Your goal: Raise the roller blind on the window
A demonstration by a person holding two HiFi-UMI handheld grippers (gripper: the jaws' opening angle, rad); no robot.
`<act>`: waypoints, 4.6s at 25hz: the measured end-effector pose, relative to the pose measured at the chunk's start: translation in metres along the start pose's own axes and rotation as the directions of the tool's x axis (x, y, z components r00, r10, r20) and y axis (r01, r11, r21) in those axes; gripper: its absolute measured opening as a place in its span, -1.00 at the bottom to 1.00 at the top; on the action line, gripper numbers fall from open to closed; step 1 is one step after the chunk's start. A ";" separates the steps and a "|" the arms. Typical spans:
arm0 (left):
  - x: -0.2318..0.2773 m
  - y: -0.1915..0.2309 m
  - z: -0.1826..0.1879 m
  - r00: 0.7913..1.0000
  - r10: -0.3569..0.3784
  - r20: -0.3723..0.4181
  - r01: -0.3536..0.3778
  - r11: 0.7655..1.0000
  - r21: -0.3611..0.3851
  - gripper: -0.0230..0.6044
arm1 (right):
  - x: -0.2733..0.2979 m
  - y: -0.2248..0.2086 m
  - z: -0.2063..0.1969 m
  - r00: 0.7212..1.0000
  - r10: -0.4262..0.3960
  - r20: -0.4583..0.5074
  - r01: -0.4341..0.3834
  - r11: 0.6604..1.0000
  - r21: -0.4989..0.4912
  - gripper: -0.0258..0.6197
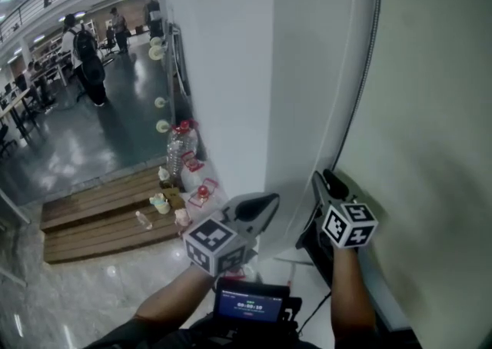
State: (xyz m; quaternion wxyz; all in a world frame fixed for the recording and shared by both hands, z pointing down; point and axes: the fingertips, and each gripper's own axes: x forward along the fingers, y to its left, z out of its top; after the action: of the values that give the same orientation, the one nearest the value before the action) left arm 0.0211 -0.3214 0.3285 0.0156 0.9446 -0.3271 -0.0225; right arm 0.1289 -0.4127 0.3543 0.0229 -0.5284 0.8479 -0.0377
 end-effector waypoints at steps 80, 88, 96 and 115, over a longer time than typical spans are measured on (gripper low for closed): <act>0.044 -0.078 0.011 0.952 -0.304 0.032 0.304 0.953 0.011 -0.93 | -0.099 0.094 -0.026 0.977 0.211 -0.015 -0.210 0.976 0.051 -0.92; 0.044 -0.074 0.003 0.954 -0.298 0.031 0.297 0.955 0.020 -0.93 | -0.096 0.094 -0.032 0.976 0.217 -0.023 -0.216 0.975 0.045 -0.92; 0.050 -0.070 -0.020 0.957 -0.291 -0.008 0.291 0.957 0.010 -0.93 | -0.093 0.084 -0.056 0.980 0.187 -0.065 -0.183 0.981 0.062 -0.92; 0.051 -0.068 -0.075 0.963 -0.252 -0.096 0.251 0.968 -0.018 -0.93 | -0.091 0.080 -0.113 0.971 0.173 -0.166 -0.158 0.982 0.102 -0.92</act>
State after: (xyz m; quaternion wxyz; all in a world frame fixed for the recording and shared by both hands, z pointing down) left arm 0.1069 -0.2985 0.3992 0.0312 0.9784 -0.2033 0.0207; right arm 0.0888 -0.2912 0.4594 -0.0252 -0.4489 0.8853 -0.1188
